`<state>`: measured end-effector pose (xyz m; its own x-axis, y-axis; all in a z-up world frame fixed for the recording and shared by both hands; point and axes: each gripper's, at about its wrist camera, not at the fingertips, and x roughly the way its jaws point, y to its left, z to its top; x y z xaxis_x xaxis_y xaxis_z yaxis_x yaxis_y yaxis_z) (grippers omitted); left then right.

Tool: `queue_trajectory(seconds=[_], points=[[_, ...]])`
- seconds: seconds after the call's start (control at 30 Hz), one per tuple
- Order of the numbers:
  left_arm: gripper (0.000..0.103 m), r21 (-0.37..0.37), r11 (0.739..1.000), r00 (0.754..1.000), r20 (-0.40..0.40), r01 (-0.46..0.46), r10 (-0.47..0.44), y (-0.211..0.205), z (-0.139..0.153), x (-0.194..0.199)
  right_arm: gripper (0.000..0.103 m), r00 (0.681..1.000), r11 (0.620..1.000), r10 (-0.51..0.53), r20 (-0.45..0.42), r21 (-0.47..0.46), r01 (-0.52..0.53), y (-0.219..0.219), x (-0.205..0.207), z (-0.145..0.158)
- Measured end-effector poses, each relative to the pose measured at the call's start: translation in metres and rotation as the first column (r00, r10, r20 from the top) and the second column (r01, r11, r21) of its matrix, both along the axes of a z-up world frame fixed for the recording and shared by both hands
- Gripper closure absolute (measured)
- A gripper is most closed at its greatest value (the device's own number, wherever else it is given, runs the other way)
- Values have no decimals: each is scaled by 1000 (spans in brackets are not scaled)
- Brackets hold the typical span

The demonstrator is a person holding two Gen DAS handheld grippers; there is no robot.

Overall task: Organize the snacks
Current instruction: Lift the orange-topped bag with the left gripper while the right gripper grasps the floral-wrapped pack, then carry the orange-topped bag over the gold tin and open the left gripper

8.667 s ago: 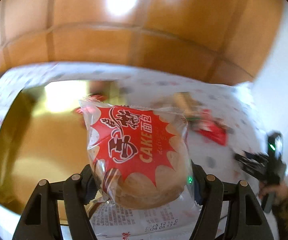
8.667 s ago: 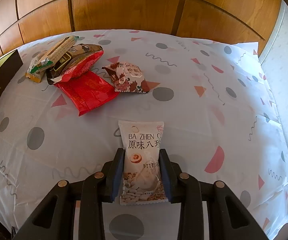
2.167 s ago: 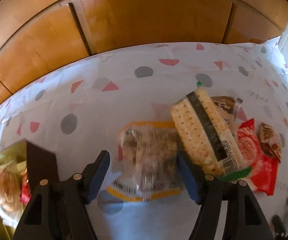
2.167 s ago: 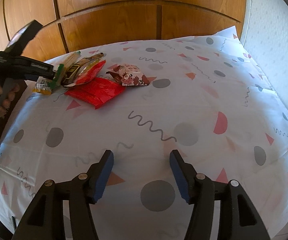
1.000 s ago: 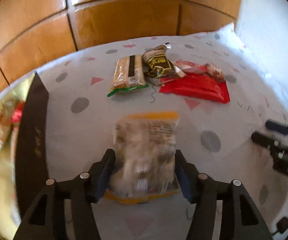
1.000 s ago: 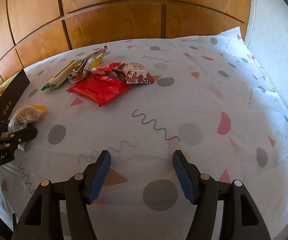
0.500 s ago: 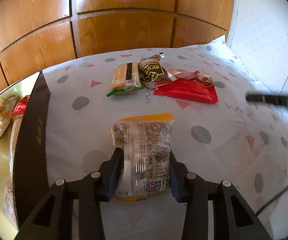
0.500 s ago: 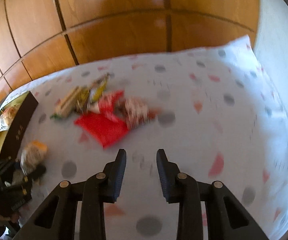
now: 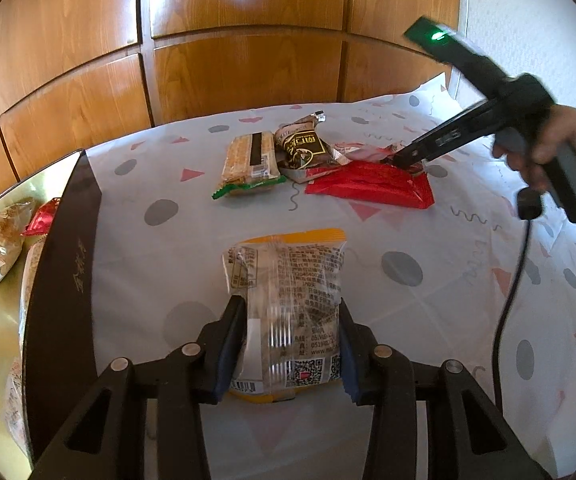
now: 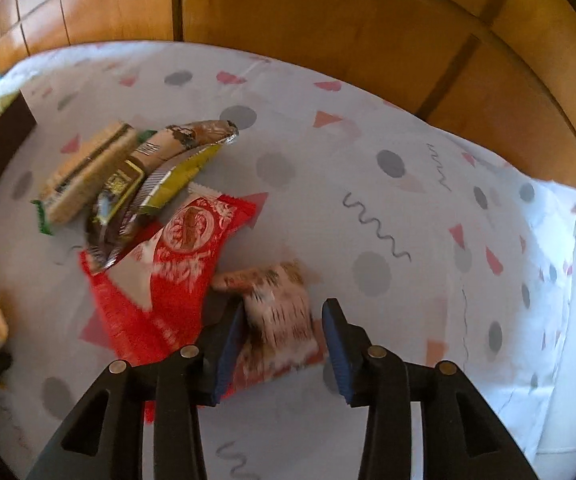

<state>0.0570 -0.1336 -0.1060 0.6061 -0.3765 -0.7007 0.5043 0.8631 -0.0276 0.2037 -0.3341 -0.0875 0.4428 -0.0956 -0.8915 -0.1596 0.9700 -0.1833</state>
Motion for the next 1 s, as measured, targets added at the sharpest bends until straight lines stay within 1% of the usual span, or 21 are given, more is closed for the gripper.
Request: queue_trajectory(seconds=[0.03, 0.1, 0.13, 0.23, 0.33, 0.43, 0.5, 0.53, 0.57, 0.67, 0.8, 0.9, 1.0], points=[[60, 0, 1000, 1000, 0, 0, 0, 0, 0, 0, 65, 1000, 1000, -5, -5, 4, 5, 0, 0, -3], [60, 3, 1000, 1000, 2, -1, 1, 0, 0, 0, 70, 1000, 1000, -12, 15, -2, 12, -1, -5, -2], [60, 4, 1000, 1000, 4, -1, 1, 0, 0, -1, 80, 1000, 1000, -18, 22, -5, 18, -3, -10, -2], [60, 10, 1000, 1000, 8, -2, 2, -1, 0, -2, 80, 996, 996, -83, 45, -35, 84, -16, -31, 0], [60, 14, 1000, 1000, 9, -3, 2, -1, 0, -1, 80, 983, 985, -173, 68, -6, 174, -34, -67, 5], [60, 17, 1000, 1000, 10, -4, 4, -1, 0, -1, 80, 968, 969, -241, 73, 77, 235, -46, -101, 5], [60, 19, 1000, 1000, 9, -7, 7, -2, 0, -1, 80, 959, 953, -277, 58, 142, 267, -49, -123, -5], [60, 19, 1000, 1000, 7, -7, 7, -2, 0, 0, 79, 954, 946, -292, 70, 170, 278, -50, -129, -8], [60, 20, 1000, 1000, 4, -8, 8, -2, 0, 0, 79, 944, 937, -313, 102, 196, 290, -51, -135, -9], [60, 31, 999, 1000, -5, -14, 14, -4, 1, 2, 79, 915, 907, -376, 144, 259, 332, -55, -142, -12], [61, 34, 999, 999, -31, -38, 39, -5, 4, 5, 79, 897, 912, -385, 218, 238, 334, -50, -155, -13], [62, 34, 999, 998, -42, -40, 42, -4, 7, 3, 79, 879, 909, -396, 265, 250, 334, -47, -155, -17], [62, 20, 999, 998, -52, -45, 46, -3, 14, -2, 79, 876, 910, -395, 276, 245, 333, -46, -151, -20]])
